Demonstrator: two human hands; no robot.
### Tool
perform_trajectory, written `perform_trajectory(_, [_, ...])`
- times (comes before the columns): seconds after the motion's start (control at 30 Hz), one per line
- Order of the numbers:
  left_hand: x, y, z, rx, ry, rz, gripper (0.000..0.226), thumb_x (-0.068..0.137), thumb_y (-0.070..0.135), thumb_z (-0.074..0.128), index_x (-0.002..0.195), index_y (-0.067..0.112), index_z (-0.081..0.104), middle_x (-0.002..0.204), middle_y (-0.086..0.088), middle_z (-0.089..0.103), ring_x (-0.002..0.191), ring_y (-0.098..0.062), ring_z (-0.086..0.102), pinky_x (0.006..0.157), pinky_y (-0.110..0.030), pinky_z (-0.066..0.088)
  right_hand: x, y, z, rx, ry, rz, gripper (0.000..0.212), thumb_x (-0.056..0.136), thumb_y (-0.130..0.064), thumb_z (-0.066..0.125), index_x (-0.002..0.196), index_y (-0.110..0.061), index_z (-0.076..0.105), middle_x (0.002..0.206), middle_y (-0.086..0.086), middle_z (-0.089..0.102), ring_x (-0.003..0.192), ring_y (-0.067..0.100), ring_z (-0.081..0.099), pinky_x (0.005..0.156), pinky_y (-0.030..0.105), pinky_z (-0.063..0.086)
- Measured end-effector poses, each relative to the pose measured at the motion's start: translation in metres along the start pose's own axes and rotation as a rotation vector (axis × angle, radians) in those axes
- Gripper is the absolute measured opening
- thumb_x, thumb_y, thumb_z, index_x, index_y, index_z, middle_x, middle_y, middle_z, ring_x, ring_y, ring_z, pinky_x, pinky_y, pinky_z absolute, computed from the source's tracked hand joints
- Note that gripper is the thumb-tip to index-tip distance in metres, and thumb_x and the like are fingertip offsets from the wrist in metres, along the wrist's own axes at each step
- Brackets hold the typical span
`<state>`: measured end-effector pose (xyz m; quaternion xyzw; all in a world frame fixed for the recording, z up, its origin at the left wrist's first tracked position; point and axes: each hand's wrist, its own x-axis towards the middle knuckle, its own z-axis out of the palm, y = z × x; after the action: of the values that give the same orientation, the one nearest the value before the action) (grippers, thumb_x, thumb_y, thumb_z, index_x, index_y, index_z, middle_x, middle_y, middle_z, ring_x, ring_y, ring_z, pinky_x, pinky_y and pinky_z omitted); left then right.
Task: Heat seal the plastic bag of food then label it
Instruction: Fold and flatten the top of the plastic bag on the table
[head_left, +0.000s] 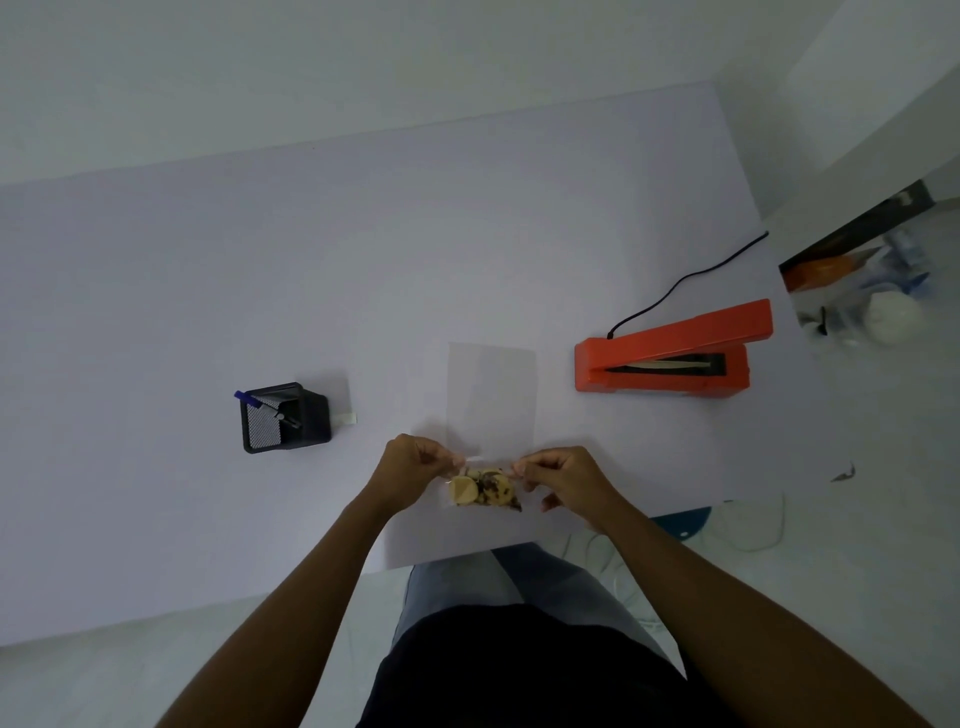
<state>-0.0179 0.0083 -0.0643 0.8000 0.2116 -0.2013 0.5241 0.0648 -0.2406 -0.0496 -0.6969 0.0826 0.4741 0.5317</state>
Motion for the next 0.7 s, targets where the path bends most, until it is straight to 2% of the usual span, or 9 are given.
perform_trajectory(0.1, [0.002, -0.005, 0.001, 0.089, -0.03, 0.011, 0.012, 0.09, 0.019, 0.069, 0.085, 0.017, 0.079, 0.077, 0.011, 0.073, 0.07, -0.002, 0.066, 0.07, -0.014, 0.049, 0.002, 0.002, 0.0, -0.007, 0.001, 0.044, 0.019, 0.089, -0.021, 0.072, 0.102, -0.007, 0.076, 0.092, 0.009, 0.078, 0.086, 0.022, 0.074, 0.057, 0.037, 0.061])
perform_trajectory(0.23, [0.004, -0.009, 0.008, 0.19, 0.01, -0.087, 0.014, 0.09, 0.029, 0.069, 0.087, 0.02, 0.079, 0.081, 0.009, 0.073, 0.074, -0.006, 0.065, 0.074, -0.024, 0.053, 0.004, 0.001, 0.007, -0.02, 0.035, 0.106, 0.019, 0.09, -0.021, 0.071, 0.102, -0.006, 0.075, 0.089, 0.01, 0.078, 0.081, 0.025, 0.075, 0.056, 0.037, 0.062])
perform_trajectory(0.37, [-0.002, -0.004, 0.015, 0.289, 0.138, -0.148, 0.021, 0.087, 0.037, 0.071, 0.08, 0.018, 0.077, 0.074, 0.008, 0.064, 0.065, -0.005, 0.059, 0.059, -0.016, 0.043, 0.007, 0.003, 0.014, -0.036, 0.071, 0.183, 0.02, 0.088, -0.02, 0.074, 0.102, -0.005, 0.074, 0.085, 0.011, 0.078, 0.076, 0.026, 0.076, 0.056, 0.036, 0.061])
perform_trajectory(0.5, [-0.004, -0.004, 0.023, 0.257, 0.21, -0.226, 0.025, 0.085, 0.041, 0.072, 0.078, 0.017, 0.077, 0.077, 0.004, 0.066, 0.066, -0.007, 0.06, 0.055, -0.018, 0.041, 0.01, 0.004, 0.02, -0.019, 0.143, 0.249, 0.025, 0.082, -0.024, 0.08, 0.096, -0.004, 0.075, 0.081, 0.014, 0.078, 0.073, 0.028, 0.076, 0.056, 0.034, 0.06])
perform_trajectory(0.63, [-0.003, 0.003, 0.026, 0.219, 0.238, -0.283, 0.029, 0.082, 0.036, 0.075, 0.065, 0.012, 0.073, 0.056, 0.005, 0.059, 0.052, -0.009, 0.054, 0.048, -0.02, 0.036, 0.011, 0.005, 0.022, -0.038, 0.212, 0.276, 0.024, 0.078, -0.025, 0.083, 0.09, -0.005, 0.075, 0.076, 0.012, 0.077, 0.069, 0.026, 0.076, 0.054, 0.032, 0.059])
perform_trajectory(0.7, [-0.001, 0.005, 0.028, 0.211, 0.24, -0.314, 0.033, 0.08, 0.034, 0.078, 0.06, 0.009, 0.069, 0.052, 0.003, 0.056, 0.048, -0.01, 0.05, 0.046, -0.021, 0.035, 0.013, 0.006, 0.021, -0.059, 0.235, 0.279, 0.025, 0.076, -0.026, 0.085, 0.086, -0.005, 0.075, 0.073, 0.01, 0.077, 0.066, 0.024, 0.075, 0.055, 0.034, 0.061])
